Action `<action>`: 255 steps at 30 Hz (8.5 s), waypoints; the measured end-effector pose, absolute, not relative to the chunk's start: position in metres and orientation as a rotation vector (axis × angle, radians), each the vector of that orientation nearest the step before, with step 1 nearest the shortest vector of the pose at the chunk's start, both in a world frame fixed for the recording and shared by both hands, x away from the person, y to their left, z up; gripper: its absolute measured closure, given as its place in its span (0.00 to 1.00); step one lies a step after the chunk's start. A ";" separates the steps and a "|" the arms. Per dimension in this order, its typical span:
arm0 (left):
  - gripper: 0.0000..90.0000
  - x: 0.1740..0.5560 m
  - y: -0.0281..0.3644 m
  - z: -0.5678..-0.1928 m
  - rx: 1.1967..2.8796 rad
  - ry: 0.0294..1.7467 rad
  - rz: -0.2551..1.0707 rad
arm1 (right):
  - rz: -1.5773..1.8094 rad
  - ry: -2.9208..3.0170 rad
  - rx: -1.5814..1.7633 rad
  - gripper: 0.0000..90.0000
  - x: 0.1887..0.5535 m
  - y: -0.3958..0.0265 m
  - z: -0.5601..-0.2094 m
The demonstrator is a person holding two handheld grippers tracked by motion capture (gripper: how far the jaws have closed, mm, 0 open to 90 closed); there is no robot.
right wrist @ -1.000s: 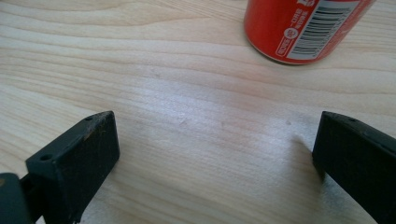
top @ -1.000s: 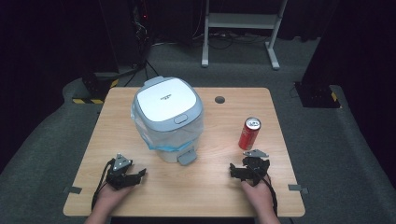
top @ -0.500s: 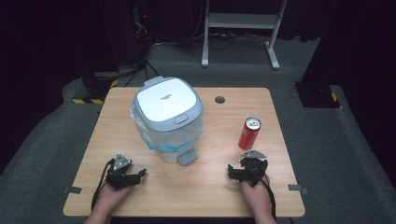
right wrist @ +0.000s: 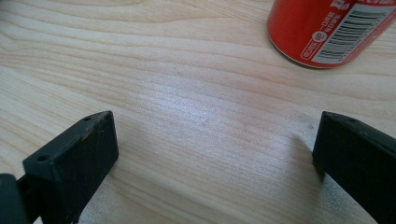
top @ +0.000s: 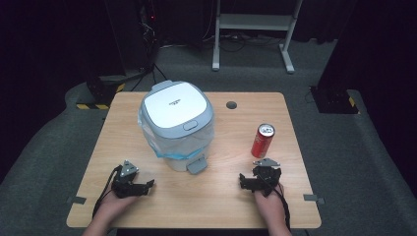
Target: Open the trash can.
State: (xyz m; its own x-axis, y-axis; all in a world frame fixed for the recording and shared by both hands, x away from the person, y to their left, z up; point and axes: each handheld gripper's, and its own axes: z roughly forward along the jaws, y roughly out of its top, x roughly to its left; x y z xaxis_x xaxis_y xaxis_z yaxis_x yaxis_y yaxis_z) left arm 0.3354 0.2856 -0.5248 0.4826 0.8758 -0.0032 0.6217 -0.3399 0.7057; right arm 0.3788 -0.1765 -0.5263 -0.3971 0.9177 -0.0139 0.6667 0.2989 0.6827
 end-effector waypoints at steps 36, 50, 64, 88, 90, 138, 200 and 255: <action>0.48 0.316 0.214 -0.481 2.006 0.901 0.373 | 0.849 2.180 1.408 0.00 0.379 -0.176 -0.526; 0.79 0.325 0.160 -0.480 2.007 0.799 0.435 | 0.849 2.181 1.406 0.00 0.379 -0.176 -0.526; 0.91 0.346 0.131 -0.491 2.019 0.819 0.540 | 0.848 2.185 1.399 0.00 0.380 -0.176 -0.526; 0.89 0.356 0.134 -0.502 2.044 0.881 0.543 | 0.847 2.185 1.398 0.00 0.380 -0.176 -0.526; 0.88 0.356 0.134 -0.505 2.040 0.881 0.537 | 0.847 2.185 1.398 0.00 0.380 -0.176 -0.526; 0.86 0.356 0.123 -0.518 1.944 0.911 0.578 | 0.849 2.189 1.394 0.00 0.380 -0.176 -0.526; 0.76 0.354 0.102 -0.522 2.160 0.858 0.735 | 1.025 1.926 1.393 0.02 0.361 -0.208 -0.485; 0.77 0.359 0.109 -0.521 2.121 0.888 0.648 | 1.100 1.804 1.374 0.28 0.441 -0.202 -0.453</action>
